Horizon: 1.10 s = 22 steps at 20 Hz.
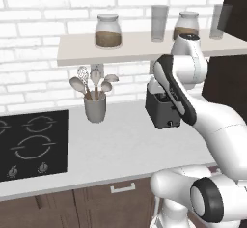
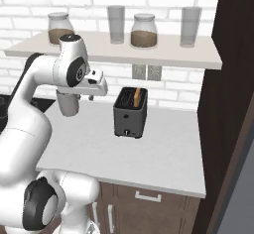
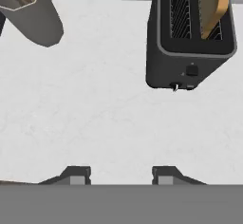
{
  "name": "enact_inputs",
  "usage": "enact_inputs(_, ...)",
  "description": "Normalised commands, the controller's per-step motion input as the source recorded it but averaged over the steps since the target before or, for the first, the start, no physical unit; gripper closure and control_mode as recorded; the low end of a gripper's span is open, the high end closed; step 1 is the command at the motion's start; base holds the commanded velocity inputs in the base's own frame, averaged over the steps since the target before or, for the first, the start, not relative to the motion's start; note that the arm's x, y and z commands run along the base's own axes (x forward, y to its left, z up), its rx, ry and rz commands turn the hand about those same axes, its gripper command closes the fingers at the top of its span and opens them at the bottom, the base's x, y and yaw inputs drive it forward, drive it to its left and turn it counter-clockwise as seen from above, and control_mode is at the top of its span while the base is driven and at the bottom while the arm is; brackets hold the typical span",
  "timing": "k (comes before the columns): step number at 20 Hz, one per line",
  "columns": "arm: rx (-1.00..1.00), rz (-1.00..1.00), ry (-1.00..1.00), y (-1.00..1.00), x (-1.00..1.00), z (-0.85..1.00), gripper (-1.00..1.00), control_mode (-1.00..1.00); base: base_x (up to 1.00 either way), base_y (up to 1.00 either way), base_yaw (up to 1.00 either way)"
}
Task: Start the toaster. Once the lever pops up, take the bread to the plate on the dining counter.
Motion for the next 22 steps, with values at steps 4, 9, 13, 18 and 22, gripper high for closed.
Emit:
enact_inputs(4,0.03,0.0,-0.05,-0.33,-0.12,-0.02,-1.0,-1.0,0.0,0.0,0.0)
enact_inputs(9,0.03,0.0,0.0,-0.82,-0.01,-0.2,-1.0,-1.0,0.0,0.0,0.0)
enact_inputs(13,0.0,0.0,0.0,-0.65,0.0,-0.32,-1.0,-1.0,0.0,0.0,0.0)
enact_inputs(18,-0.04,0.0,-0.03,-0.29,0.0,-0.48,-1.0,-1.0,0.0,0.0,0.0)
enact_inputs(22,-0.04,0.0,-0.07,-0.01,0.01,-0.46,1.0,-1.0,0.0,0.0,0.0)
